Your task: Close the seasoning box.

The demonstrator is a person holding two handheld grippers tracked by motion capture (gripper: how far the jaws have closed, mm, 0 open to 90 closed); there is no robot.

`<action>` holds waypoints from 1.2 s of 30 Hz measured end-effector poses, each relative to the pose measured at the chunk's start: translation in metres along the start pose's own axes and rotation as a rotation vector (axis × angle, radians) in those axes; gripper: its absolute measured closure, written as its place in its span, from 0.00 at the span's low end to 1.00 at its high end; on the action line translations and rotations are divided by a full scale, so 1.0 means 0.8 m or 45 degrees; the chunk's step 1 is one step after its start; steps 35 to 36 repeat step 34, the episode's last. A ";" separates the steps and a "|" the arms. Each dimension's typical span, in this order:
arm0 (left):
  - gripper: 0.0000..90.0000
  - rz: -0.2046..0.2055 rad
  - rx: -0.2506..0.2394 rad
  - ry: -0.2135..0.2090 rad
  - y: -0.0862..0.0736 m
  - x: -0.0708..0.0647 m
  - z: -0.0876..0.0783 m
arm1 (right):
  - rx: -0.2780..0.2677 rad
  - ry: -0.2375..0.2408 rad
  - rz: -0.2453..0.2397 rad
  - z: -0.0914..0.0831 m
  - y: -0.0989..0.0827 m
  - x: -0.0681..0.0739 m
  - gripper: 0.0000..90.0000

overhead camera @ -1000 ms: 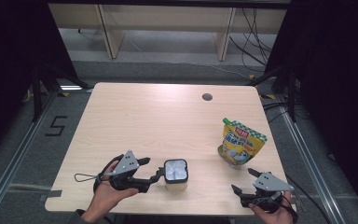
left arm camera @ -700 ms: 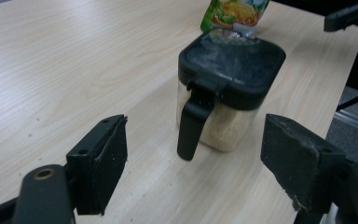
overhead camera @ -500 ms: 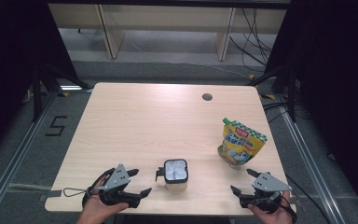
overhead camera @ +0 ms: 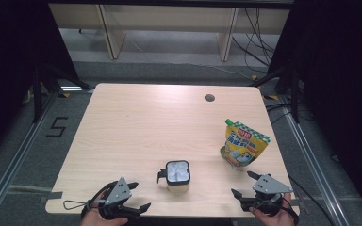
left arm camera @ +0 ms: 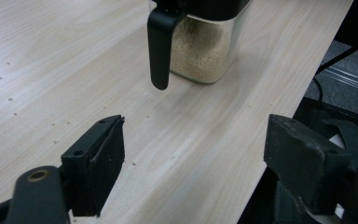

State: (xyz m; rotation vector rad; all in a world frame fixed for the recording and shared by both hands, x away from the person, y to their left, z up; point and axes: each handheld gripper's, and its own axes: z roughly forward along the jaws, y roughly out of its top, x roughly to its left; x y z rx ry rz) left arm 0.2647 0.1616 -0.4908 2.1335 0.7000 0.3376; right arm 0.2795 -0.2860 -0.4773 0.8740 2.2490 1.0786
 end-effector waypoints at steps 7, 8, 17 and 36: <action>0.20 0.014 0.046 -0.028 -0.010 -0.016 0.008 | 0.039 0.039 -0.037 0.005 -0.001 0.006 0.19; 0.20 0.024 0.067 -0.020 -0.011 -0.017 0.008 | 0.038 0.047 -0.052 0.006 -0.001 0.006 0.19; 0.20 0.017 0.092 -0.013 -0.016 -0.018 0.018 | 0.060 0.092 -0.101 0.011 0.000 0.014 0.19; 0.20 -0.015 0.073 -0.001 -0.017 -0.015 0.019 | 0.099 0.104 -0.120 0.015 -0.002 0.015 0.19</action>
